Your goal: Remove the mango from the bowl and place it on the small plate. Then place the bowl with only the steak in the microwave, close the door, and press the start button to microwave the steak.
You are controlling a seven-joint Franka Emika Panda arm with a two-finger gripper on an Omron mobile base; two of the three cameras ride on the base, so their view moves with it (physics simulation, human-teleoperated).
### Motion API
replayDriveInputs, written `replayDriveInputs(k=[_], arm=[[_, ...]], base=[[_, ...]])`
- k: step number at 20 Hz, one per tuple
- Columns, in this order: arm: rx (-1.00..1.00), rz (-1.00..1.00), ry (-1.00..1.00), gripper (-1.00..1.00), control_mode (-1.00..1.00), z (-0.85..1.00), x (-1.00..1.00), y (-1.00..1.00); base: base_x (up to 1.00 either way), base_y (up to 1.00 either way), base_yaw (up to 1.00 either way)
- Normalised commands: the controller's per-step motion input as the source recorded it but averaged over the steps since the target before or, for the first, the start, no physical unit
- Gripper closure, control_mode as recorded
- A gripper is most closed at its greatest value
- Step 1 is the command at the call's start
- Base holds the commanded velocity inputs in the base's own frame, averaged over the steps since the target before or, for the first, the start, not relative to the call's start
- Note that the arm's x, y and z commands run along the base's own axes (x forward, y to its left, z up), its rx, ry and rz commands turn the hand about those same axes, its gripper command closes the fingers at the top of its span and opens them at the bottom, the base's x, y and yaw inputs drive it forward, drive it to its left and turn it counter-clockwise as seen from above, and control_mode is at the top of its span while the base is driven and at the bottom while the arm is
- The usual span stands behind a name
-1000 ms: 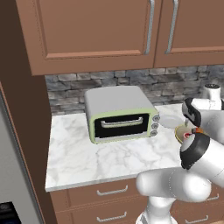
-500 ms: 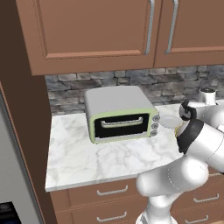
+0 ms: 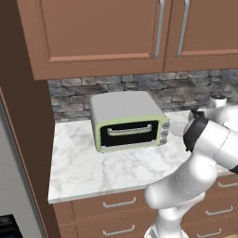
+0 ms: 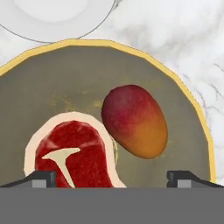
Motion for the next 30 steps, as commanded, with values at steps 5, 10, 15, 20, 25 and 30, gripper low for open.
replayDriveInputs(k=[5, 10, 15, 20, 25, 30], arm=[[0.02, 0.00, 0.00, -1.00, -1.00, 0.00, 0.17, -0.10], [0.02, 0.00, 0.00, -1.00, -1.00, -0.05, 0.17, -0.09], [0.02, 0.00, 0.01, -1.00, -1.00, -0.14, 0.18, -0.08], [0.03, 0.00, 0.00, -1.00, -1.00, -0.21, 0.06, -0.12], [0.01, 0.00, 0.00, 1.00, -1.00, -0.20, 0.00, -0.02], [0.00, 0.00, 0.00, 1.00, -1.00, -0.14, 0.00, 0.00]], base=[[0.00, 0.00, 0.00], [0.00, 0.00, 0.00], [0.00, 0.00, 0.00], [0.00, 0.00, 0.00], [0.00, 0.00, 0.00], [0.00, 0.00, 0.00]])
